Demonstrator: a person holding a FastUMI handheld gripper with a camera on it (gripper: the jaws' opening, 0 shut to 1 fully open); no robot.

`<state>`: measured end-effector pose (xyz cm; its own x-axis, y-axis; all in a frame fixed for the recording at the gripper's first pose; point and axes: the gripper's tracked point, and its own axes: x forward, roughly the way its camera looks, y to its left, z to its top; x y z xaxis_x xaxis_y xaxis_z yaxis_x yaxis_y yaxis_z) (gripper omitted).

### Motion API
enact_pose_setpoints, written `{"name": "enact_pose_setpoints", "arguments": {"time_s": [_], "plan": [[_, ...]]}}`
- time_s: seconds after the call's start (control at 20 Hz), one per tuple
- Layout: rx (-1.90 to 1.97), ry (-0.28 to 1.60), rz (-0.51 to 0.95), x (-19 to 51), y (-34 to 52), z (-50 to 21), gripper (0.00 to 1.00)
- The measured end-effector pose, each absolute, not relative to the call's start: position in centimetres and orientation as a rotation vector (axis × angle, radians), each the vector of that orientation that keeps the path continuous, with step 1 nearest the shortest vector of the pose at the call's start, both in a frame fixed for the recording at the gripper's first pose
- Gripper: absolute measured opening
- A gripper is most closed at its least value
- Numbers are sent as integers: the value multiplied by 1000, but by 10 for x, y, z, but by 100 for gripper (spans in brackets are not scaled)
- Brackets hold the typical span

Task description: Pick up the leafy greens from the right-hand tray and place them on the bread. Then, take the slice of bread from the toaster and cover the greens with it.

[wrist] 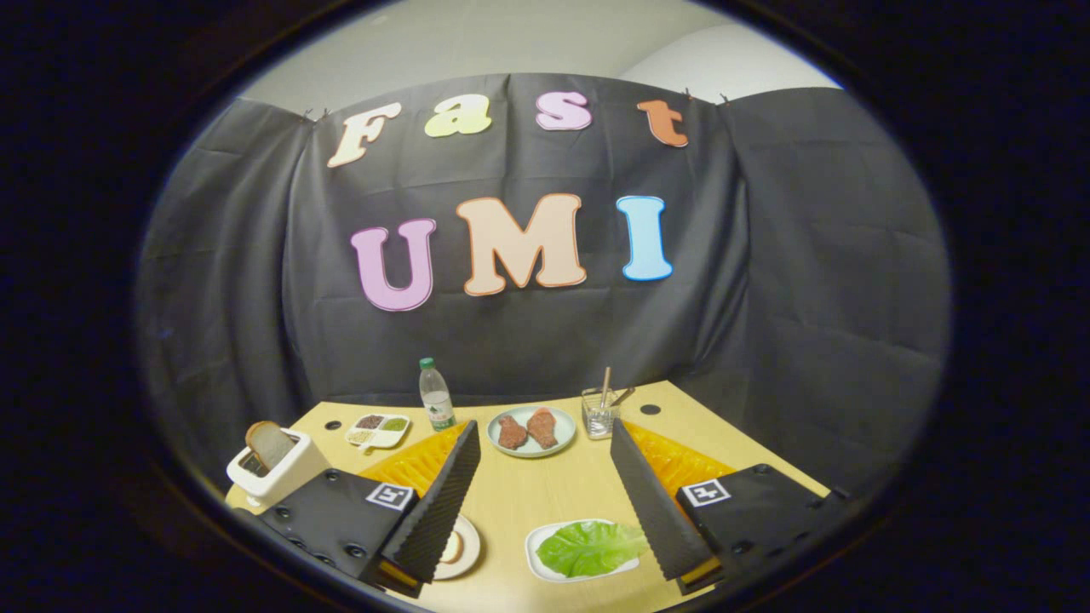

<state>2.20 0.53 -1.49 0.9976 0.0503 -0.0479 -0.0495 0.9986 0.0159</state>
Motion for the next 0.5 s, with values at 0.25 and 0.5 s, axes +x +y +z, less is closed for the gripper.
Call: {"name": "enact_pose_setpoints", "arguments": {"time_s": [0.25, 0.5], "plan": [[-21, 127, 133, 30, 4, -36, 98], [-44, 238, 177, 42, -24, -73, 98]]}}
